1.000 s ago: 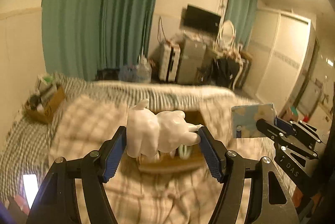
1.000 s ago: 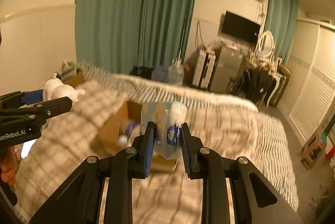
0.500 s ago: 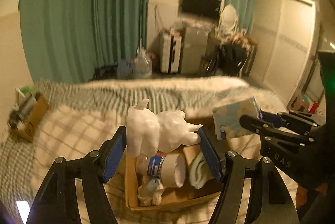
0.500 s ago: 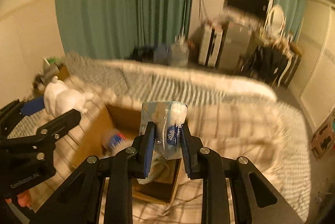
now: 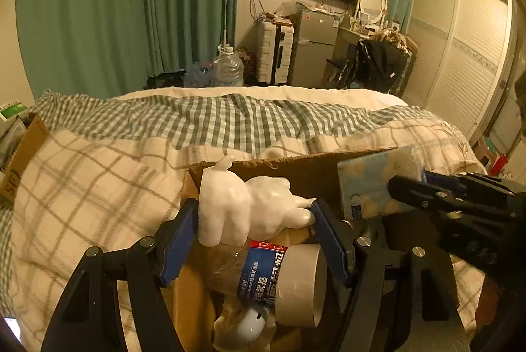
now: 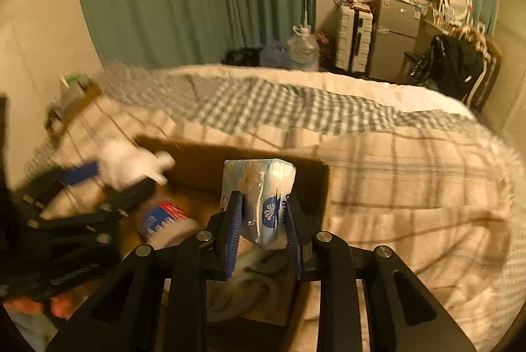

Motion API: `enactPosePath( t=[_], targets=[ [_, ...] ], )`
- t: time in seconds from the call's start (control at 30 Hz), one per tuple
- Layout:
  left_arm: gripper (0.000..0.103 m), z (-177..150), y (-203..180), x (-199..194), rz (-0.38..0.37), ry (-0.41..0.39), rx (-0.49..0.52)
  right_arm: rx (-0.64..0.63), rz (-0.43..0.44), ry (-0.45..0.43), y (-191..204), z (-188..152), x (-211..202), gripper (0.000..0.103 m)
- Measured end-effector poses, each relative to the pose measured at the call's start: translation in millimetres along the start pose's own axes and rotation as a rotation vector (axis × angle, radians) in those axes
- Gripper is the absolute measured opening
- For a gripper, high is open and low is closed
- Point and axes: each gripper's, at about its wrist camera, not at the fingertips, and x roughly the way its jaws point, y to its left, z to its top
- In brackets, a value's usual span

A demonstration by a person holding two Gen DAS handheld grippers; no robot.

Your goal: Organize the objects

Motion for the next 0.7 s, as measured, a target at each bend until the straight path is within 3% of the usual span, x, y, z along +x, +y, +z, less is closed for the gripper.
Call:
enactPosePath(
  t=[0.2,0.37,0.5,0.7],
  targets=[
    [0.092,1.7,7.2,-18.2,0.012,-0.015,-0.018,0.045,-0.001,-0.069,-3.5,6.2,-34.2,0.058],
    [0.099,16.9,4.9,-72.3,-0.002,-0.061,-0.014,0.033,-0.082,-0.123,11.0,11.5,-79.5,0.080],
    [0.103,32.8,1.7,-134.3,-0.027,-0.163,-0.030,0.001,-0.185,-0.253,25.1,12.2,-141.9,0.098],
    [0.103,44.9,-6.0,-221.6,-0.029,-0.282,-0.013,-0.050,-0.285,-0.385,49.6,10.8,-238.9,0.103]
  ],
)
